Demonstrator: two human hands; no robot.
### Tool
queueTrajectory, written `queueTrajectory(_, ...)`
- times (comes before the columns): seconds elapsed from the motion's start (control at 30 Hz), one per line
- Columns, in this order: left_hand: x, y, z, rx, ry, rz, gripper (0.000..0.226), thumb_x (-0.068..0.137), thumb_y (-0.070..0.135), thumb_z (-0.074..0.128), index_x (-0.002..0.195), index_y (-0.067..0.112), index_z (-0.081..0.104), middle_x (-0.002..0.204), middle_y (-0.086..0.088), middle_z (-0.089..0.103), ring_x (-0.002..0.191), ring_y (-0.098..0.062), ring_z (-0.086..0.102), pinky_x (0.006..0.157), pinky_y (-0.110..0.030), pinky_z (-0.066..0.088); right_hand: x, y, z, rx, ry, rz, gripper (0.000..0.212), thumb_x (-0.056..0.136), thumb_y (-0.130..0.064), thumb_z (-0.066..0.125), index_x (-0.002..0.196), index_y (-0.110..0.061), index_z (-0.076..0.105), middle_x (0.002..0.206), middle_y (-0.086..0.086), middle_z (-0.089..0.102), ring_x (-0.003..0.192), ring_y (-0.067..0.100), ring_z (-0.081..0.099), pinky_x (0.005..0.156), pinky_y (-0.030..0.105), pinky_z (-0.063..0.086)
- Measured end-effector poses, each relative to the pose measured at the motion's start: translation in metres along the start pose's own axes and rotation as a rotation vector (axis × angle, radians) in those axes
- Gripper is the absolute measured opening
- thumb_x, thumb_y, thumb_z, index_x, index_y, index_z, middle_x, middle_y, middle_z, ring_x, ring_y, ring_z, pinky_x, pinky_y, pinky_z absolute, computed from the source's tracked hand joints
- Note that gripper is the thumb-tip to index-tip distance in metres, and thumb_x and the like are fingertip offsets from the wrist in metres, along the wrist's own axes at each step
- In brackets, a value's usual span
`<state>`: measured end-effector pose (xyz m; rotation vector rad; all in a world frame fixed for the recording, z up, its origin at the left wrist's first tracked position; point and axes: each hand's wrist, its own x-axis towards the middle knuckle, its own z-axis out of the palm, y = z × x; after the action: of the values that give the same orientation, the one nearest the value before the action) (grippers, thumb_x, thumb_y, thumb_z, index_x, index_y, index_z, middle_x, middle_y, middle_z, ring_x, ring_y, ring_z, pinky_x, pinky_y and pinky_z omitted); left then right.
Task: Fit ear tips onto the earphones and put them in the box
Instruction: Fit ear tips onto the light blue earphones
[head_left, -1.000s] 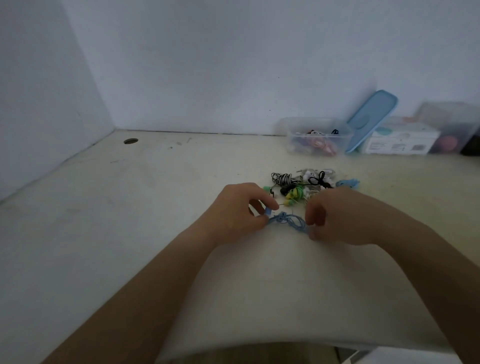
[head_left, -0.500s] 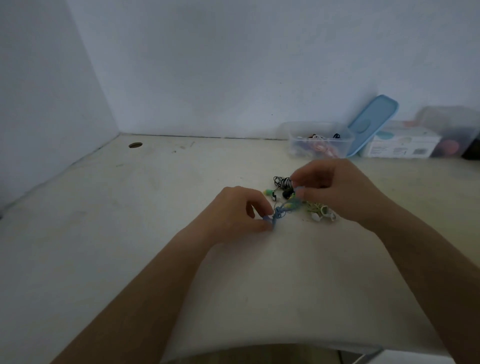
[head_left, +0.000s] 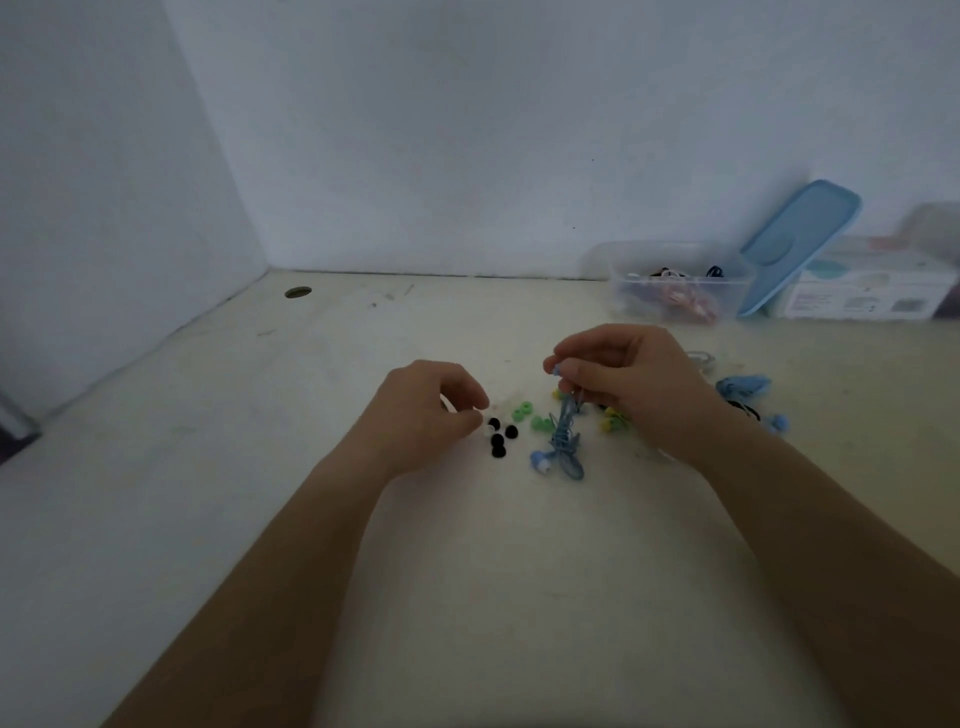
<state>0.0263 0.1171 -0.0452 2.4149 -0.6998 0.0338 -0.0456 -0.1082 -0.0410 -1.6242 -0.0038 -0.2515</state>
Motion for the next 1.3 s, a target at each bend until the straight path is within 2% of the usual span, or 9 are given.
queueTrajectory(0.17, 0.002, 0.004, 0.006, 0.027, -0.062, 0.039, 0.011, 0.081, 0.025, 0.075, 0.079, 0.036, 0.074, 0.075, 0.02, 0.067, 0.062, 0.008, 0.056, 0.056, -0.005, 0.038, -0.003, 0.003, -0.006, 0.018, -0.038, -0.055, 0.01, 0.089, -0.002, 0.067, 0.092, -0.009, 0.074, 0.097, 0.01, 0.077, 0.081, 0.021, 0.072, 0.08, 0.031, 0.06)
queueTrajectory(0.3, 0.002, 0.006, 0.011, 0.031, -0.08, 0.047, 0.016, 0.082, 0.019, 0.075, 0.078, 0.035, 0.074, 0.074, 0.018, 0.067, 0.06, 0.01, 0.054, 0.059, -0.003, 0.039, -0.006, 0.003, -0.004, 0.0, -0.066, -0.096, 0.012, 0.088, 0.002, 0.067, 0.089, -0.007, 0.074, 0.094, 0.011, 0.077, 0.078, 0.021, 0.072, 0.074, 0.028, 0.058)
queueTrajectory(0.53, 0.003, 0.003, 0.007, 0.073, -0.103, 0.054, 0.02, 0.083, 0.014, 0.074, 0.084, 0.034, 0.075, 0.078, 0.018, 0.066, 0.063, 0.003, 0.055, 0.06, -0.003, 0.038, -0.008, 0.007, 0.002, -0.027, -0.083, -0.113, 0.012, 0.089, 0.003, 0.066, 0.092, -0.006, 0.074, 0.095, 0.012, 0.077, 0.081, 0.019, 0.072, 0.077, 0.028, 0.059)
queueTrajectory(0.73, 0.003, 0.004, 0.005, 0.093, -0.102, 0.065, 0.02, 0.081, 0.015, 0.075, 0.078, 0.034, 0.073, 0.076, 0.018, 0.065, 0.062, 0.007, 0.053, 0.058, -0.004, 0.038, -0.009, 0.008, 0.0, -0.038, -0.078, -0.116, 0.012, 0.087, 0.004, 0.068, 0.096, -0.003, 0.074, 0.093, 0.016, 0.076, 0.083, 0.021, 0.073, 0.082, 0.034, 0.06)
queueTrajectory(0.83, 0.003, 0.004, 0.005, 0.099, -0.119, 0.074, 0.019, 0.081, 0.015, 0.076, 0.082, 0.034, 0.073, 0.075, 0.017, 0.065, 0.061, 0.005, 0.053, 0.056, -0.007, 0.037, -0.01, 0.008, 0.0, -0.037, -0.084, -0.115, 0.012, 0.087, 0.005, 0.068, 0.094, -0.003, 0.073, 0.091, 0.015, 0.076, 0.081, 0.021, 0.073, 0.08, 0.033, 0.06)
queueTrajectory(1.03, 0.003, 0.006, 0.005, 0.111, -0.152, 0.102, 0.022, 0.083, 0.014, 0.074, 0.082, 0.036, 0.072, 0.077, 0.018, 0.064, 0.066, 0.014, 0.052, 0.06, -0.002, 0.037, -0.011, 0.008, 0.001, -0.036, -0.099, -0.103, 0.01, 0.087, 0.006, 0.067, 0.094, 0.0, 0.072, 0.088, 0.016, 0.075, 0.078, 0.02, 0.071, 0.075, 0.029, 0.058)
queueTrajectory(1.17, 0.003, 0.005, 0.006, 0.112, -0.152, 0.09, 0.017, 0.084, 0.017, 0.074, 0.083, 0.034, 0.071, 0.08, 0.017, 0.065, 0.066, 0.014, 0.052, 0.058, -0.006, 0.036, -0.011, 0.008, 0.001, -0.037, -0.095, -0.1, 0.01, 0.087, 0.006, 0.067, 0.094, 0.0, 0.072, 0.088, 0.018, 0.074, 0.078, 0.021, 0.07, 0.075, 0.029, 0.058)
queueTrajectory(1.23, 0.004, 0.004, 0.007, 0.108, -0.146, 0.083, 0.014, 0.084, 0.019, 0.073, 0.084, 0.033, 0.071, 0.081, 0.016, 0.065, 0.066, 0.008, 0.054, 0.06, -0.008, 0.036, -0.01, 0.008, 0.001, -0.034, -0.094, -0.095, 0.01, 0.087, 0.006, 0.067, 0.094, 0.0, 0.072, 0.088, 0.019, 0.074, 0.077, 0.021, 0.07, 0.075, 0.029, 0.058)
queueTrajectory(1.3, 0.004, 0.004, 0.009, 0.098, -0.137, 0.072, 0.01, 0.084, 0.021, 0.073, 0.085, 0.032, 0.071, 0.083, 0.015, 0.066, 0.068, 0.002, 0.055, 0.066, -0.018, 0.043, -0.01, 0.008, 0.0, -0.028, -0.094, -0.089, 0.01, 0.087, 0.006, 0.067, 0.095, 0.001, 0.072, 0.087, 0.018, 0.074, 0.077, 0.021, 0.07, 0.074, 0.029, 0.058)
